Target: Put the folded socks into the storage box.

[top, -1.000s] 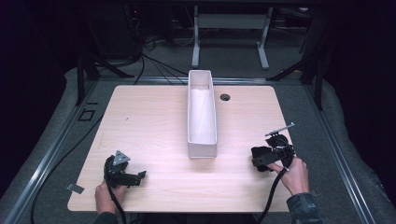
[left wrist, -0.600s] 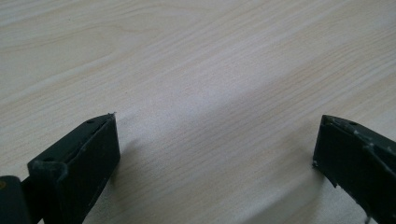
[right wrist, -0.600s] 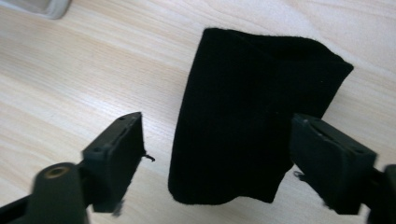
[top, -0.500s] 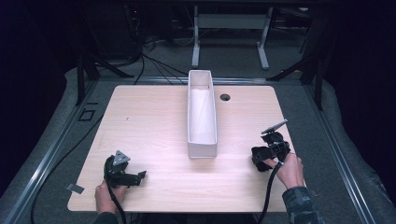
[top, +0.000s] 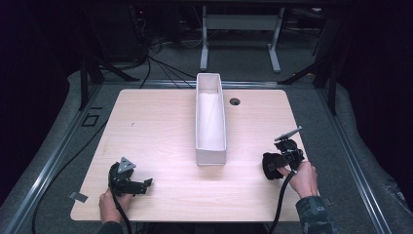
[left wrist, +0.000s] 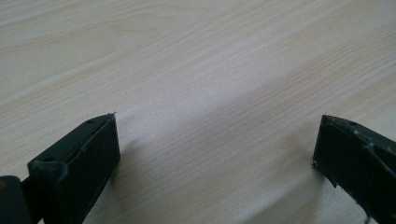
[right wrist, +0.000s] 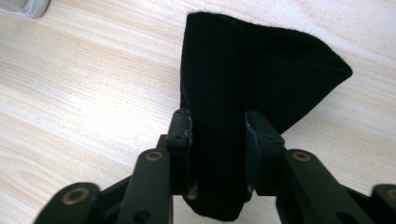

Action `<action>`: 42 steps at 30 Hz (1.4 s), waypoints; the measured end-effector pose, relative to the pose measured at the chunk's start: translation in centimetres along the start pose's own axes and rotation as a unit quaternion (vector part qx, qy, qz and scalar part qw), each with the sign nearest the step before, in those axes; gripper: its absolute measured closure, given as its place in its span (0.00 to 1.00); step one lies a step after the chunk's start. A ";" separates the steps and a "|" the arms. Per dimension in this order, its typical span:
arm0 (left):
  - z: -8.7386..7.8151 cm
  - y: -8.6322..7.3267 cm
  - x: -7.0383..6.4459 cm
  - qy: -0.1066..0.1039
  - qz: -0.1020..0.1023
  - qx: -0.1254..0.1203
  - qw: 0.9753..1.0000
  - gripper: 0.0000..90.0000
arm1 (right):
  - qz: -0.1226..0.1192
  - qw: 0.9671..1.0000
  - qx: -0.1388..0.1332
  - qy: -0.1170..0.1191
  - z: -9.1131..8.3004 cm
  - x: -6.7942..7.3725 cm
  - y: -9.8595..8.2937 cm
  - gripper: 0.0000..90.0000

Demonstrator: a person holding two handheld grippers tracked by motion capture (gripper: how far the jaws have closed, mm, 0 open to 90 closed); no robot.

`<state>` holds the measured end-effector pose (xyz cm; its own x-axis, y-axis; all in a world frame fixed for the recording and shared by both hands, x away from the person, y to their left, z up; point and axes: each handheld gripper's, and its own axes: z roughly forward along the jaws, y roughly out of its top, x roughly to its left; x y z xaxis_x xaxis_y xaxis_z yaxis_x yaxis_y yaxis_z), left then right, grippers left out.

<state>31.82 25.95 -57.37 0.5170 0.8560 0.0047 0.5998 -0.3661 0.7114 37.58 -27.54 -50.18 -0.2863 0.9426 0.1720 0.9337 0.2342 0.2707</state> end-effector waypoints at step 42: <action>0.0 0.0 0.0 0.000 0.000 0.000 1.000 0.01 | -0.063 0.997 -0.034 -0.030 -5.5 0.5 0.8 0.77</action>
<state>31.82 25.95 -57.37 0.5170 0.8560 0.0048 0.5998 -0.3662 0.7114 36.96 -28.16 -44.69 -0.3851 0.9198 0.0755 0.8740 0.3372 0.3500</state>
